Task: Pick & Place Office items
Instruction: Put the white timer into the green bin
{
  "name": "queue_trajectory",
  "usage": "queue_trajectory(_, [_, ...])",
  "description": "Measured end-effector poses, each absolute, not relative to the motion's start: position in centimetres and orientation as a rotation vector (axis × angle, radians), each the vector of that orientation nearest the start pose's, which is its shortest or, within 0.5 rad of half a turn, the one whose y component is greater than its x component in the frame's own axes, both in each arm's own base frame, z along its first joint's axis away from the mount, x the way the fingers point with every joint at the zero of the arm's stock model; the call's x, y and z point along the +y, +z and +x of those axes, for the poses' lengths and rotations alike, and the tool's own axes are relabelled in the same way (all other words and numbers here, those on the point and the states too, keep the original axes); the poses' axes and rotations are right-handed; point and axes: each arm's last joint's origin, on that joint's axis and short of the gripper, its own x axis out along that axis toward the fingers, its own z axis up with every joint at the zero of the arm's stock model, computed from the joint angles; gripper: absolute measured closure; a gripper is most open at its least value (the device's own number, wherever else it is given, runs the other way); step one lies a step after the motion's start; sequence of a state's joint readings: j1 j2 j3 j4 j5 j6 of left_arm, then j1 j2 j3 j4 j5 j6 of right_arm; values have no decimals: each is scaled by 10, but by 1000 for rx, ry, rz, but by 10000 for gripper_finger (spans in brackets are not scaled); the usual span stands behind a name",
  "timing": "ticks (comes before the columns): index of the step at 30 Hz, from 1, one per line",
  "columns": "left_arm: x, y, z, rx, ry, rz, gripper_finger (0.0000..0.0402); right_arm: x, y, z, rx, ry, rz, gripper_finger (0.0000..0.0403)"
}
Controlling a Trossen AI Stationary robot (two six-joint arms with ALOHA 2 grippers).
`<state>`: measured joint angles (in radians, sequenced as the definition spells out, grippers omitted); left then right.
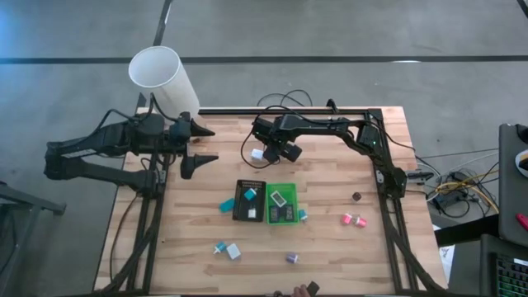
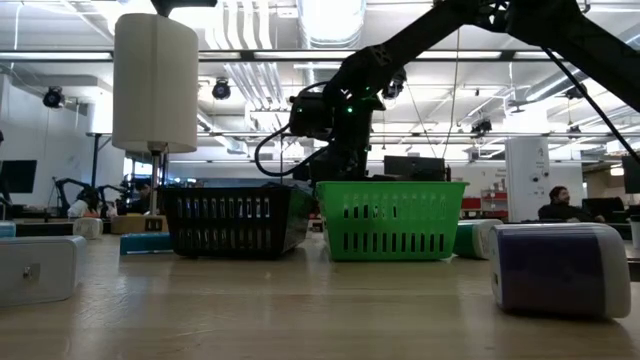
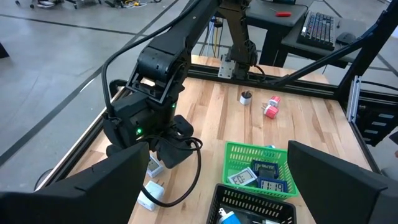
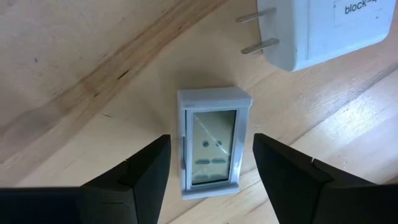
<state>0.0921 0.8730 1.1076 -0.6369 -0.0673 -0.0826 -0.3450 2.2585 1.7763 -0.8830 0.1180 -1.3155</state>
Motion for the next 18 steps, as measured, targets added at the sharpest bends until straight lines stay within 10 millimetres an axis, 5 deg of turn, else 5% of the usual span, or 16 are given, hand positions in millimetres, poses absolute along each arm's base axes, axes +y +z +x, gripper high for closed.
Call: queue_trajectory(18, [17,383,163,396,174,-86,19,-155,152,425,1375,531,-876,175])
